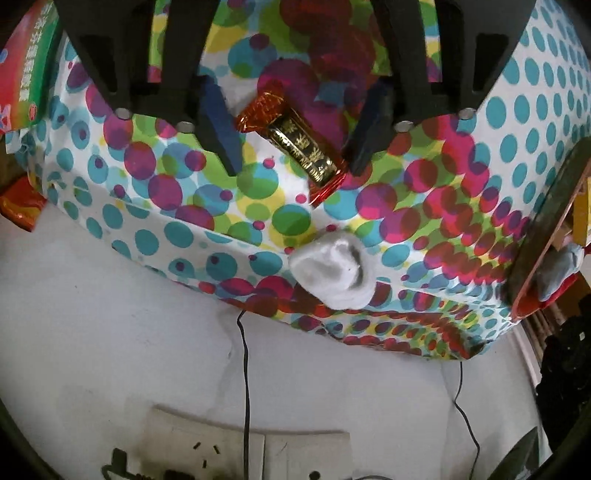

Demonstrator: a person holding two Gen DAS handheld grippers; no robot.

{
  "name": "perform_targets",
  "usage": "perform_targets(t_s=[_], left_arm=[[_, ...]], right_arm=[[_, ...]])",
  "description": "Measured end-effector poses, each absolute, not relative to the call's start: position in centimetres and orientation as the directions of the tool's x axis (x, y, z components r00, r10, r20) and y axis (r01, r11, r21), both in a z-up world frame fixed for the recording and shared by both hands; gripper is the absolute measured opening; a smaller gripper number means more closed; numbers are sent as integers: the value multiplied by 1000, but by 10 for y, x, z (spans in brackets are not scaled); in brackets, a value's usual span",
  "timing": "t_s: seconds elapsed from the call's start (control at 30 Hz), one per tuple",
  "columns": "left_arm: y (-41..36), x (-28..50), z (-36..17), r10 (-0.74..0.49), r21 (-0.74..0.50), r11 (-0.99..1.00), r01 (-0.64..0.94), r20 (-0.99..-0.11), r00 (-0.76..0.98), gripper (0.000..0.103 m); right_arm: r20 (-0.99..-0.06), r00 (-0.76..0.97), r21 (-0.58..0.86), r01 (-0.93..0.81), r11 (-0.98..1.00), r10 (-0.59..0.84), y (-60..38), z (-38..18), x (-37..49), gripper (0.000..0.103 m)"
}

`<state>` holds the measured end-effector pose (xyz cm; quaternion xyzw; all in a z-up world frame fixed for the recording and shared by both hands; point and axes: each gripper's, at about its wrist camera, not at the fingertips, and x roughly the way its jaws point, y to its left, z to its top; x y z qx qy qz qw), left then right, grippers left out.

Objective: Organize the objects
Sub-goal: 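Grasp the red-wrapped chocolate bar on the bed with the right tool, then grasp and lift the white sock with the left tool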

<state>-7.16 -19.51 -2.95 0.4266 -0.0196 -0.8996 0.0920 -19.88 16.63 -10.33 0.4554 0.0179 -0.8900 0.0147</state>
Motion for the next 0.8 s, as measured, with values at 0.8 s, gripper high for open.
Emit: perform_targets(t_s=[0.8], left_arm=[[-6, -329, -91, 58, -60, -998, -10, -892, -447, 51]], right_arm=[[-784, -620, -1, -62, -998, 39, 189, -106, -94, 23]])
